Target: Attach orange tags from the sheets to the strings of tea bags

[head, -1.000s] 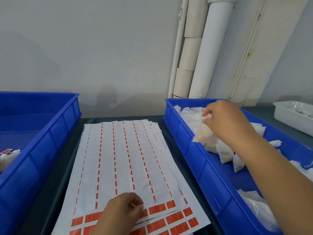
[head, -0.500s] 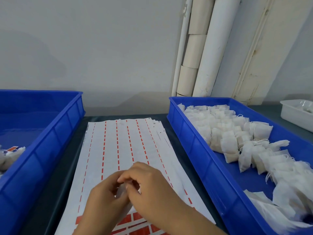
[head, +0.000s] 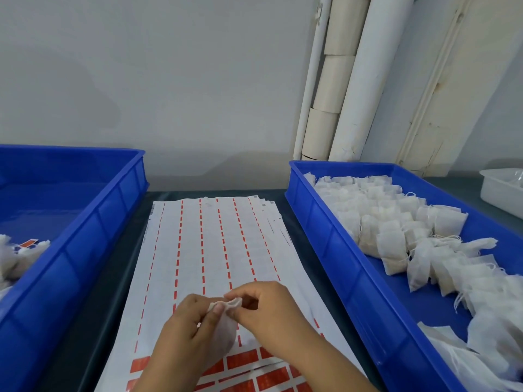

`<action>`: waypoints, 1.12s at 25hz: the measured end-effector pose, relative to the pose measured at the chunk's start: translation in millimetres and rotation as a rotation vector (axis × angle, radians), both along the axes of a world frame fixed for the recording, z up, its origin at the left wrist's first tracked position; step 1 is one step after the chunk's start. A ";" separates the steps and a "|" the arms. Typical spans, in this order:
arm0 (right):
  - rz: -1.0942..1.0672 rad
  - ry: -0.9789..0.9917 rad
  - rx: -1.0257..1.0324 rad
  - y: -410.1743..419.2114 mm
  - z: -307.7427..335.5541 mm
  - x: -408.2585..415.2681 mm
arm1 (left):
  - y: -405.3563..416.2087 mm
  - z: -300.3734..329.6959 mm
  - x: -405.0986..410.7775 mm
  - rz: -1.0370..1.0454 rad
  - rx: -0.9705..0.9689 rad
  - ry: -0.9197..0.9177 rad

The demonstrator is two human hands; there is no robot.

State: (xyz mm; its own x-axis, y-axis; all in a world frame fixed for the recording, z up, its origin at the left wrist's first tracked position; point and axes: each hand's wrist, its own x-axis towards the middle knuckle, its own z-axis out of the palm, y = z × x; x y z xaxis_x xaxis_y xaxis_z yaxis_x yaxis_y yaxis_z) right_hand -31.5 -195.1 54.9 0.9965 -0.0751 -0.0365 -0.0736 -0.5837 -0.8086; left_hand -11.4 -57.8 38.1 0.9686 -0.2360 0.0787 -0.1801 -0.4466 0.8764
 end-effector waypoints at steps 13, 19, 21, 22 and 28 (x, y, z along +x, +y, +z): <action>-0.051 -0.015 0.075 -12.0 2.9 4.4 | 12.4 -0.9 8.3 0.100 -0.002 0.064; 0.069 -0.078 -0.082 -13.8 4.7 4.6 | 18.4 3.6 10.5 0.129 0.065 0.043; 0.122 -0.094 -0.066 -7.4 6.8 3.9 | 17.1 7.9 9.1 0.076 0.082 0.029; 0.142 -0.079 -0.050 -3.4 7.2 3.6 | 15.6 10.4 7.3 0.043 0.089 0.019; 0.163 -0.055 -0.030 -1.2 7.3 6.3 | 13.6 16.2 4.3 -0.049 0.226 -0.103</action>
